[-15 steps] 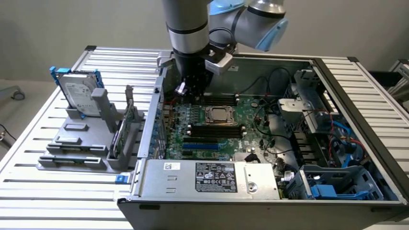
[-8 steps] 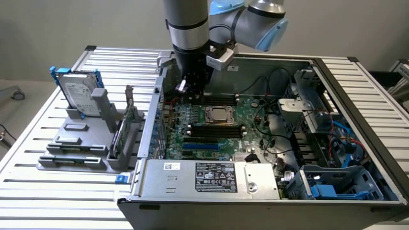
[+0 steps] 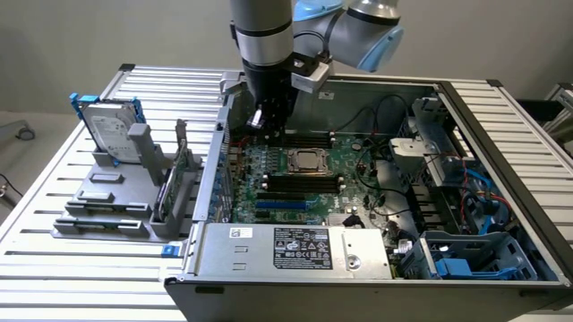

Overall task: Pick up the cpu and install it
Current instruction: 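Install the first cpu locking lever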

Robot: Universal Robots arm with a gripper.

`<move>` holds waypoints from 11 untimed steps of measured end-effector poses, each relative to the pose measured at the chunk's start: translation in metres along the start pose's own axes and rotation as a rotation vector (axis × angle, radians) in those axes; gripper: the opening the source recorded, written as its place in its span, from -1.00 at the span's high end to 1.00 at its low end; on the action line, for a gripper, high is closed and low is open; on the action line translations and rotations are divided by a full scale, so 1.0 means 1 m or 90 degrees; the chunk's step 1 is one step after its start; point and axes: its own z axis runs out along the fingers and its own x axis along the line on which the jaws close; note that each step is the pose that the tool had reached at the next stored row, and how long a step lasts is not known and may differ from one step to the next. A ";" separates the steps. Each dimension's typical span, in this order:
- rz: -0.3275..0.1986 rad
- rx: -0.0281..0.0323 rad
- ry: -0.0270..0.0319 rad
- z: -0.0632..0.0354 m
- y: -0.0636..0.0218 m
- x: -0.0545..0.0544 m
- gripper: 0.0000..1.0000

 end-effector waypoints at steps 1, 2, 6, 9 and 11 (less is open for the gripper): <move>-0.006 -0.0007 -0.0019 -0.0002 0.0000 0.000 0.79; -0.012 -0.0014 -0.0038 -0.0004 -0.0001 0.000 0.79; -0.036 -0.0042 -0.0116 -0.0010 -0.0003 0.001 0.79; -0.055 -0.0063 -0.0177 -0.0014 -0.0004 0.001 0.79; -0.068 -0.0079 -0.0220 -0.0017 -0.0005 0.001 0.79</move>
